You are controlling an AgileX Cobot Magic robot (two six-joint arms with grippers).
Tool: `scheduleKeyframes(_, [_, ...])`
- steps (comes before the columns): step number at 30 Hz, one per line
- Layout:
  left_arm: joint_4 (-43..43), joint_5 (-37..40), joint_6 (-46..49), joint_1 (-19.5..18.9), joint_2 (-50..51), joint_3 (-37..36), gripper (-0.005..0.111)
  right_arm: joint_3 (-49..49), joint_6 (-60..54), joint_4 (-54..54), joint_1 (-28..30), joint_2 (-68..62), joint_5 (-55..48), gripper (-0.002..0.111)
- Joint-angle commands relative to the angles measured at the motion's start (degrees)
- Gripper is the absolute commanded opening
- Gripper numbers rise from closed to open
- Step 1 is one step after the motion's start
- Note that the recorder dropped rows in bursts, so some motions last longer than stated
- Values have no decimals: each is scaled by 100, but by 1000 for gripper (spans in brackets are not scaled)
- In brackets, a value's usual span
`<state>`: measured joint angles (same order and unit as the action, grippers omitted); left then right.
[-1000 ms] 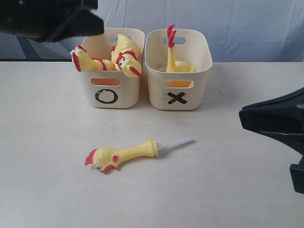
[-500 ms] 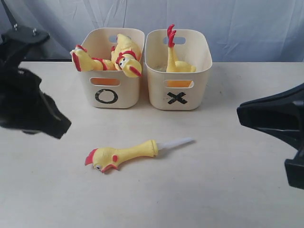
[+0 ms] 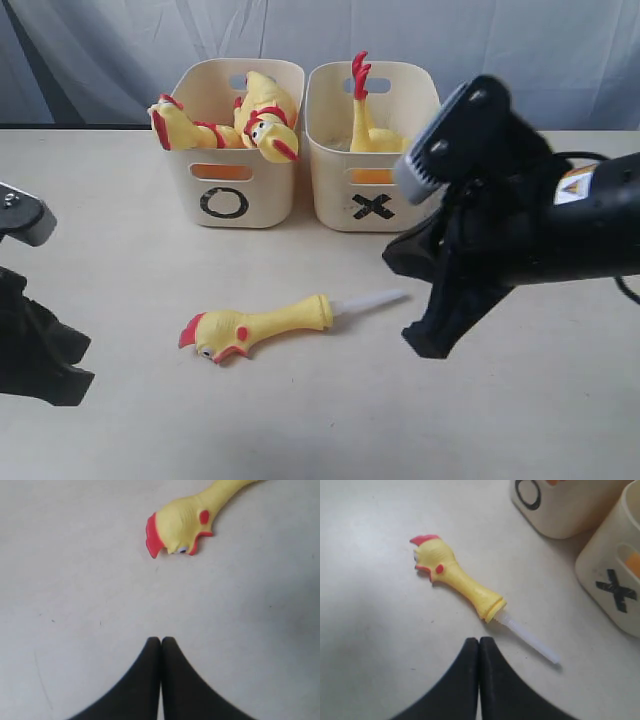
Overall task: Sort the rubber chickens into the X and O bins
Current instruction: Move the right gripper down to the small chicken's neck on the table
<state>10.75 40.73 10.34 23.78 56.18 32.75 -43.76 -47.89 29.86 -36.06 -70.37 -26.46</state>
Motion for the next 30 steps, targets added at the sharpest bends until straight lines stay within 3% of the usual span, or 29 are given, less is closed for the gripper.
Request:
scheduleKeyframes(1, [-8, -138, -111, -24, -441, -38, 0, -3, -1345, 665, -8, -868, 173, -1])
scheduleKeyframes(5, [-15, -138, -136, -24, -798, -38, 0, -159, -2857, 1644, -8, -1698, 260, -1])
scheduleKeyframes(12, [-15, -126, -136, -24, -823, -38, 0, -1445, -3160, 1354, -622, -2832, 51, -1])
scheduleKeyframes(17, [-21, -88, -136, -24, -823, -38, 0, -1867, -3092, 1103, -686, -3414, 245, -1])
scheduleKeyframes(19, [-21, -77, -136, -24, -823, -38, 0, -1882, -3092, 1068, -686, -3518, 547, 9])
scheduleKeyframes(25, [-21, -77, -136, -24, -823, -38, 0, -1882, -3092, 1054, -690, -3717, 1111, 56])
scheduleKeyframes(30, [1, -77, -136, -24, -823, -38, 0, -1882, -3092, 1054, -690, -3871, 1253, 59])
